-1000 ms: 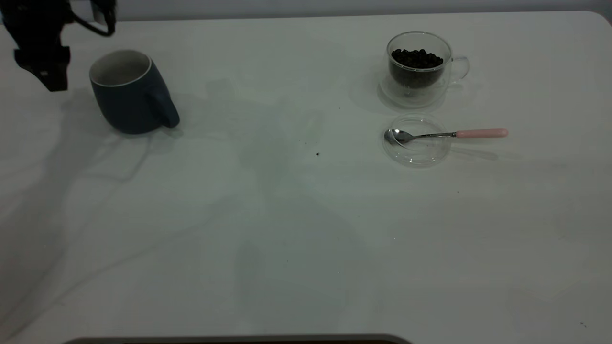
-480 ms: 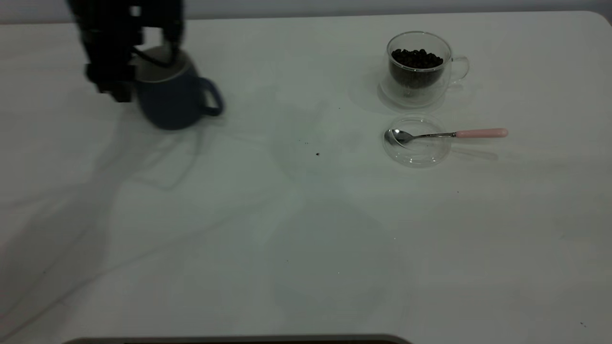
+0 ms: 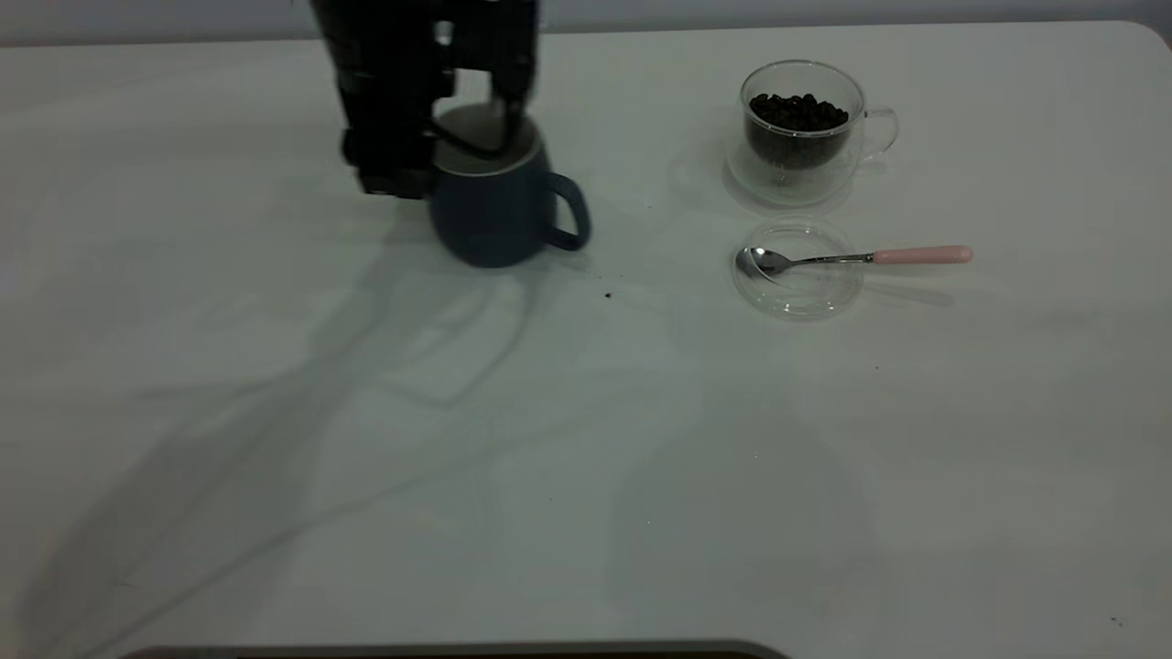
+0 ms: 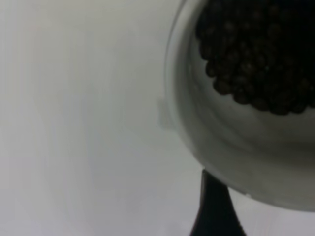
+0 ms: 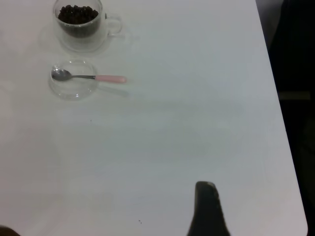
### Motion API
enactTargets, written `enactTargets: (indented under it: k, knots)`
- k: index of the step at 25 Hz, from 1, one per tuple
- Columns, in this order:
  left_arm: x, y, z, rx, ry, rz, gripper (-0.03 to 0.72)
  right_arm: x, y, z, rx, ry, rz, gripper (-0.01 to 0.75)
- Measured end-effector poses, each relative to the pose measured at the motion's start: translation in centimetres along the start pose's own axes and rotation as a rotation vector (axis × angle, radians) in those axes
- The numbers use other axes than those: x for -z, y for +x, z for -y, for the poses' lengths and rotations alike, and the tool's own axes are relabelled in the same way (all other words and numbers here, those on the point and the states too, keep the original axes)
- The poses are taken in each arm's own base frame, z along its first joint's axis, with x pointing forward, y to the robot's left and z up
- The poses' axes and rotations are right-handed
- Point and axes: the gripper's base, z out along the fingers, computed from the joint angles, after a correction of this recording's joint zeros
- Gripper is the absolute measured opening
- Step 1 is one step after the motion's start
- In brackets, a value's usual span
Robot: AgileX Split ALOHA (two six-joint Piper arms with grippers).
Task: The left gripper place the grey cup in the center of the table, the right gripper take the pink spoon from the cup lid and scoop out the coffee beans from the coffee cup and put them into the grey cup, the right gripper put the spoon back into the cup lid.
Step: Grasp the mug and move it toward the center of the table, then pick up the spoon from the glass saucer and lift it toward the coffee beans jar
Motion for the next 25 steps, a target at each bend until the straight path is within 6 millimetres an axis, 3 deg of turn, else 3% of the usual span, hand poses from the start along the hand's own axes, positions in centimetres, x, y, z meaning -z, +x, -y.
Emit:
enactTargets:
  k: [5,8,12,18,25]
  knots:
    - [1.8,-1.1,-0.8,0.163,-0.019,-0.011,0.567,0.0,0.0,0.0,0.0,0.0,0.0,0.574]
    - [5.5,-0.2,-2.2,0.32,-0.036,-0.087,0.567,0.0,0.0,0.0,0.0,0.0,0.0,0.574]
    - [13.4,2.4,-3.7,0.607,-0.115,-0.21,0.567,0.0,0.0,0.0,0.0,0.0,0.0,0.574]
    - [24.8,6.1,-3.1,0.905,-0.223,-0.245,0.567,0.0,0.0,0.0,0.0,0.0,0.0,0.574]
    - [36.3,9.0,-0.7,1.116,-0.336,0.029,0.567,0.0,0.0,0.0,0.0,0.0,0.0,0.574]
